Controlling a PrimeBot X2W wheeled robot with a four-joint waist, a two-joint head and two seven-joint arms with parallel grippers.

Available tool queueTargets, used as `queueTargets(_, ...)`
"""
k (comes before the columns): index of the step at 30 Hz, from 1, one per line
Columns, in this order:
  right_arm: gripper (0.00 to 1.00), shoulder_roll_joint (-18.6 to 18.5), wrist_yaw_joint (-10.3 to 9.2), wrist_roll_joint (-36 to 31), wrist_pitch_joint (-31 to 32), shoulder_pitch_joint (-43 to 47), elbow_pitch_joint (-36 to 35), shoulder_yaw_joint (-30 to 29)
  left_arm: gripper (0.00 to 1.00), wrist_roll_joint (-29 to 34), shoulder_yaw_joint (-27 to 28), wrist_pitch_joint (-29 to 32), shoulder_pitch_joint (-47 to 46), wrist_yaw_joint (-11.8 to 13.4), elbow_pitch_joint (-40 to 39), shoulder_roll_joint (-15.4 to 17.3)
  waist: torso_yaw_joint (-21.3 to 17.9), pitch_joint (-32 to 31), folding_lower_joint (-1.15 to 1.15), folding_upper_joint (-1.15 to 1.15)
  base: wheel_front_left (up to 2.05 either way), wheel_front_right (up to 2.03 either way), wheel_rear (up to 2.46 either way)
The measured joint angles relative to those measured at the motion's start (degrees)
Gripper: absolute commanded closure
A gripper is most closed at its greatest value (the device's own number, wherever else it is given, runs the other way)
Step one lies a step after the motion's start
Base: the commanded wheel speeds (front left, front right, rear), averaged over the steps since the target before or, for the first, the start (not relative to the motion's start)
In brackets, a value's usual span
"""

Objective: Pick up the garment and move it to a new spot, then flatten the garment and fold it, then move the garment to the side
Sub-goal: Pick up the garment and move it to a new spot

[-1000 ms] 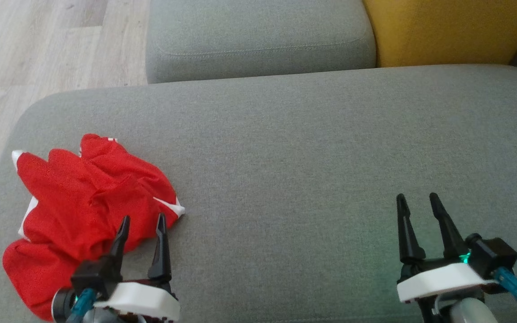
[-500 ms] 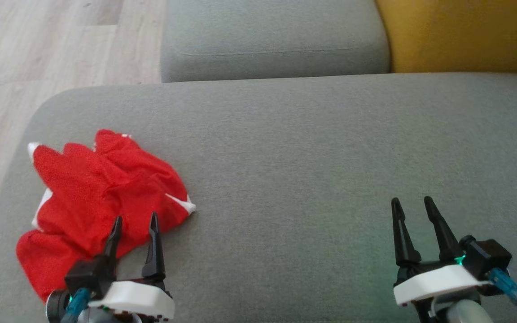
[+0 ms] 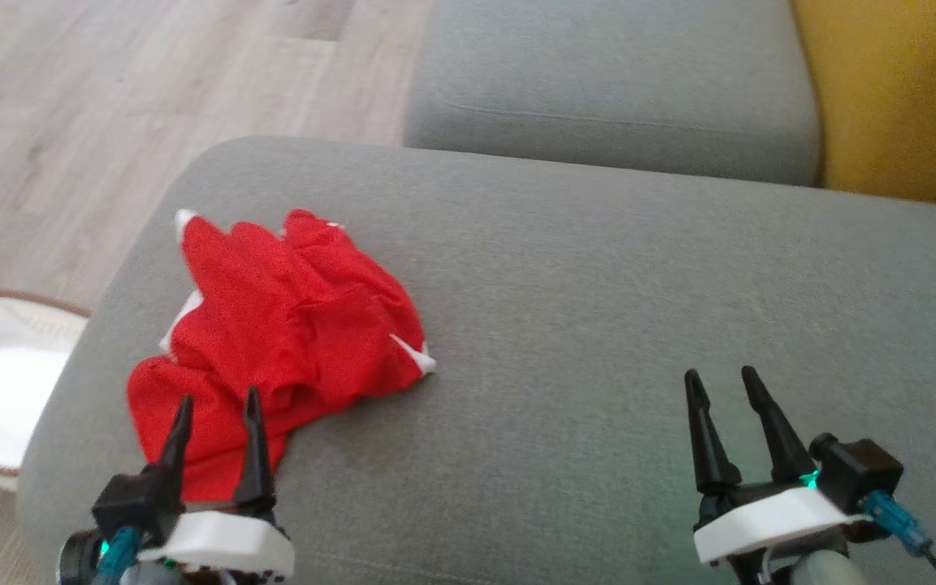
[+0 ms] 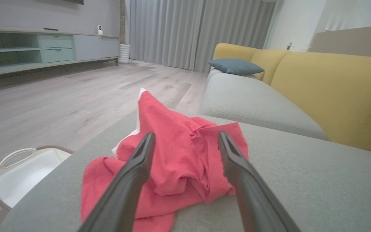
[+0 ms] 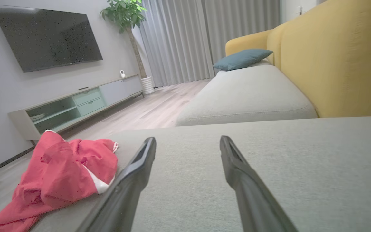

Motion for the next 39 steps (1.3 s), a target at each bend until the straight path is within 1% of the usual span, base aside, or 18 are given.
queueTargets(9,0.0,0.0,0.0,1.4,0.0,1.3,0.2,2.5,0.0,1.0,2.9,0.0,2.0,-0.5,-0.5,0.0,6.3,-0.7,0.0,0.0,0.0,0.0,0.0)
queueTargets(17,0.0,0.0,0.0,2.2,0.0,1.5,0.2,3.1,0.0,1.0,3.5,0.0,2.0,-1.0,-0.7,0.0,9.6,-1.1,0.0,0.0,0.0,0.0,0.0)
queueTargets(23,0.0,0.0,0.0,2.5,0.0,2.0,0.4,3.1,0.0,1.0,4.1,0.0,2.0,-1.0,-0.8,0.0,10.2,-1.0,0.0,0.0,0.0,0.0,0.0)
queueTargets(31,0.0,0.0,0.0,2.8,0.0,2.0,0.4,3.0,0.0,1.0,5.2,0.0,2.0,-1.1,-1.1,0.0,9.4,-0.1,0.0,0.0,0.0,0.0,0.0)
queueTargets(36,0.0,0.0,0.0,2.5,0.0,1.9,-0.6,1.1,0.0,2.1,7.2,0.0,1.4,-2.6,-1.4,0.1,8.7,1.9,0.0,0.0,0.0,0.0,0.0)
queueTargets(39,0.0,0.0,0.0,1.4,0.0,1.0,-2.1,-1.3,0.0,2.7,8.3,0.0,-1.8,-4.4,-1.2,0.5,8.2,4.2,0.0,0.0,0.0,0.0,0.0)
